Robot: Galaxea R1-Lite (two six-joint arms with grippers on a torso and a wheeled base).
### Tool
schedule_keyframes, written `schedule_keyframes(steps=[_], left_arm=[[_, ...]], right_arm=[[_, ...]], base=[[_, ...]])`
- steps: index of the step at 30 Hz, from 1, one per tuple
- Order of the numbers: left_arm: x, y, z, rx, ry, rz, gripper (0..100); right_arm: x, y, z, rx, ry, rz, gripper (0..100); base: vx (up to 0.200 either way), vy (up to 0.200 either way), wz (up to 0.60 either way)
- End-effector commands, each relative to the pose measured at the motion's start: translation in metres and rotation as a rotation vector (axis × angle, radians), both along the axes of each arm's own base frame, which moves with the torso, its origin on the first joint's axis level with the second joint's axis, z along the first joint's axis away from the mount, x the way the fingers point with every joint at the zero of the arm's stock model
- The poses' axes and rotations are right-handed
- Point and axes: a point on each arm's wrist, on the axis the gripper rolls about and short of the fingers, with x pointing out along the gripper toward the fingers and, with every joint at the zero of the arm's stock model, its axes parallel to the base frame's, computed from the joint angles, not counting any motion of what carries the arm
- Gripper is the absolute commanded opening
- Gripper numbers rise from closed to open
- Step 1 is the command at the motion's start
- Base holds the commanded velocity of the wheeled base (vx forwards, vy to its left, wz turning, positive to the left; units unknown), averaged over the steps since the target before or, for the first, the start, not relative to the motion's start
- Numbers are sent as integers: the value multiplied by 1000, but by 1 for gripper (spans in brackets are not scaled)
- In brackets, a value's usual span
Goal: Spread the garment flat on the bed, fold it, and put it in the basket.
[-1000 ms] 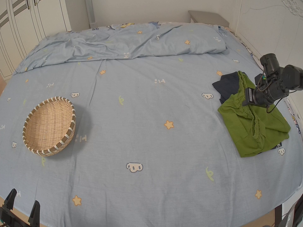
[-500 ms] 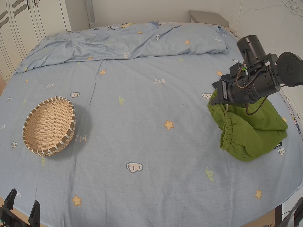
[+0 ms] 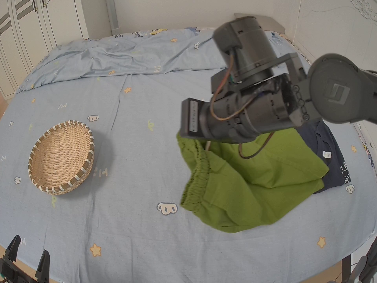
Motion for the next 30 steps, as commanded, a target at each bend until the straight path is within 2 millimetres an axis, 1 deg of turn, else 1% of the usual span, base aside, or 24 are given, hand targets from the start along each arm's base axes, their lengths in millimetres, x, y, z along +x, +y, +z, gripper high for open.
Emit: schedule_keyframes(steps=[1, 5, 9, 10, 11, 12, 13, 14, 20, 22, 25, 28, 30], left_arm=[[1, 0, -5, 0, 9, 0, 100], [1, 0, -5, 0, 9, 0, 100], [1, 0, -5, 0, 7, 0, 100], [1, 0, -5, 7, 9, -1, 100], [1, 0, -5, 7, 9, -1, 100], [1, 0, -5, 7, 9, -1, 100], [1, 0, -5, 1, 9, -3, 100], [1, 0, -5, 0, 9, -3, 100], [1, 0, -5, 6, 9, -4, 100], [1, 0, -5, 9, 9, -6, 100], [1, 0, -5, 7, 9, -8, 100], [0, 0, -5, 8, 6, -8, 100], [0, 0, -3, 8, -6, -6, 100]], right_arm=[[-9, 47, -19, 19, 20, 40, 0], [-15, 59, -29, 5, 36, 61, 0], [-13, 65, -41, -20, 52, 65, 0], [-10, 68, -49, -35, 62, 63, 0], [-9, 70, -53, -43, 69, 63, 0], [-9, 70, -53, -43, 69, 63, 0], [-7, 71, -58, -52, 75, 60, 0], [-6, 72, -59, -53, 76, 60, 100], [1, 78, -80, -90, 99, 55, 100], [2, 80, -84, -99, 105, 54, 100], [3, 79, -84, -102, 111, 51, 100], [5, 70, -75, -92, 109, 33, 100], [7, 39, -51, -61, 101, -4, 100]], base=[[0, 0, 0], [0, 0, 0], [0, 0, 0], [0, 0, 0], [0, 0, 0], [0, 0, 0], [0, 0, 0], [0, 0, 0], [0, 0, 0], [0, 0, 0], [0, 0, 0], [0, 0, 0], [0, 0, 0]])
